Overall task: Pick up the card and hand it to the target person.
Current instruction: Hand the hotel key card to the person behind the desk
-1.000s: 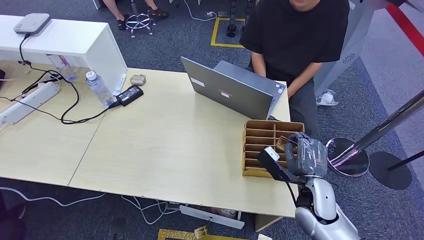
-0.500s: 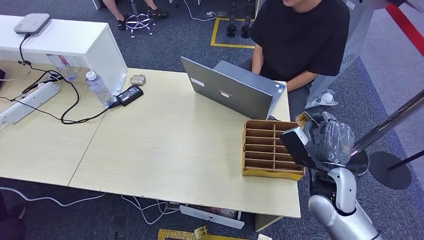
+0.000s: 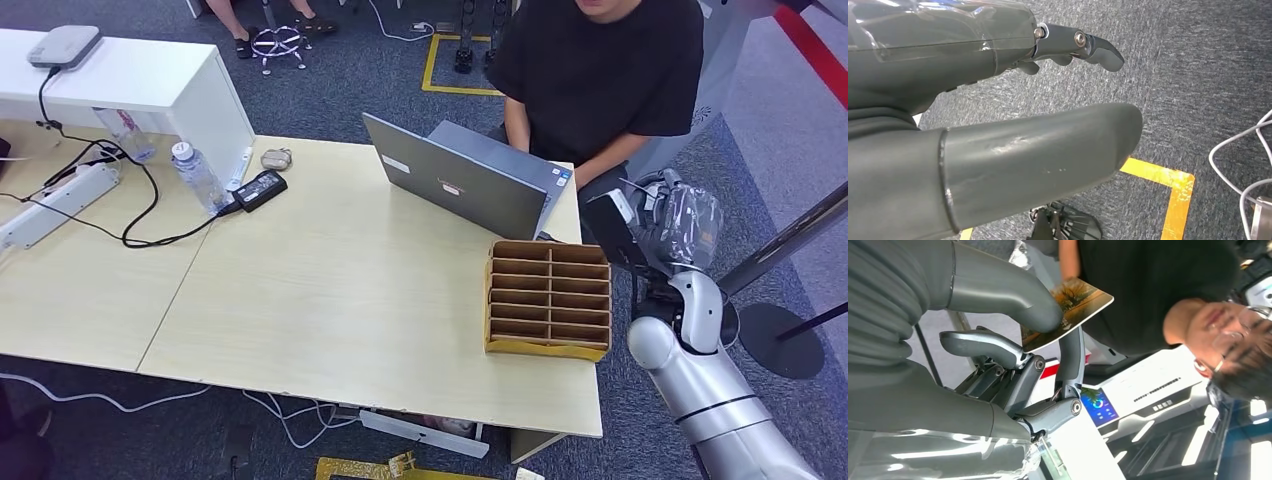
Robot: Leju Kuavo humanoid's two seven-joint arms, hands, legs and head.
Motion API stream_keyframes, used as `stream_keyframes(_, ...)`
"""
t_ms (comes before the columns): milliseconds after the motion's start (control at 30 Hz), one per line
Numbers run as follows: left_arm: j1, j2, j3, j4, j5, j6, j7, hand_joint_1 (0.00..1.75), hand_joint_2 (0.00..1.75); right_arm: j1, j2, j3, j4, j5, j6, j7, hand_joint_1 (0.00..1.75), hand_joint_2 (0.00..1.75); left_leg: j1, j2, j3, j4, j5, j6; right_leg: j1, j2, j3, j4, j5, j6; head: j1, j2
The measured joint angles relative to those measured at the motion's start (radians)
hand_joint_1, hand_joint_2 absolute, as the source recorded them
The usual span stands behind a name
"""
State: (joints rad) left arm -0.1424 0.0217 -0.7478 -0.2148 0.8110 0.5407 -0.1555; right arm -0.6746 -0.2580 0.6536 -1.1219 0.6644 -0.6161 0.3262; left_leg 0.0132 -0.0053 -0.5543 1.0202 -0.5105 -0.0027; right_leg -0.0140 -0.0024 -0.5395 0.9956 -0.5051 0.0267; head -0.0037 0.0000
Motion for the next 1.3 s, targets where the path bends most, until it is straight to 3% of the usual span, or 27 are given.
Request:
stream_keyframes(600, 0.003, 0.000, -0.050, 0.000, 0.000, 0.021, 0.009, 0.00, 0.00, -0.059, 0.102, 0.002, 0.328, -0.012, -0.017, -0.061, 1.65, 1.75, 0.000, 0.000, 0.000, 0.000, 0.000, 0.000, 0.000, 0.000, 0.000, 0.000, 0.000, 0.000, 0.000, 0.000)
stream_keyframes(1300, 0.004, -0.002, -0.109, 0.000, 0.000, 0.045, 0.025, 0.00, 0.00, -0.061, 0.113, 0.001, 0.403, -0.087, -0.019, -0.108, 1.56, 1.75, 0.000, 0.000, 0.000, 0.000, 0.000, 0.000, 0.000, 0.000, 0.000, 0.000, 0.000, 0.000, 0.000, 0.000)
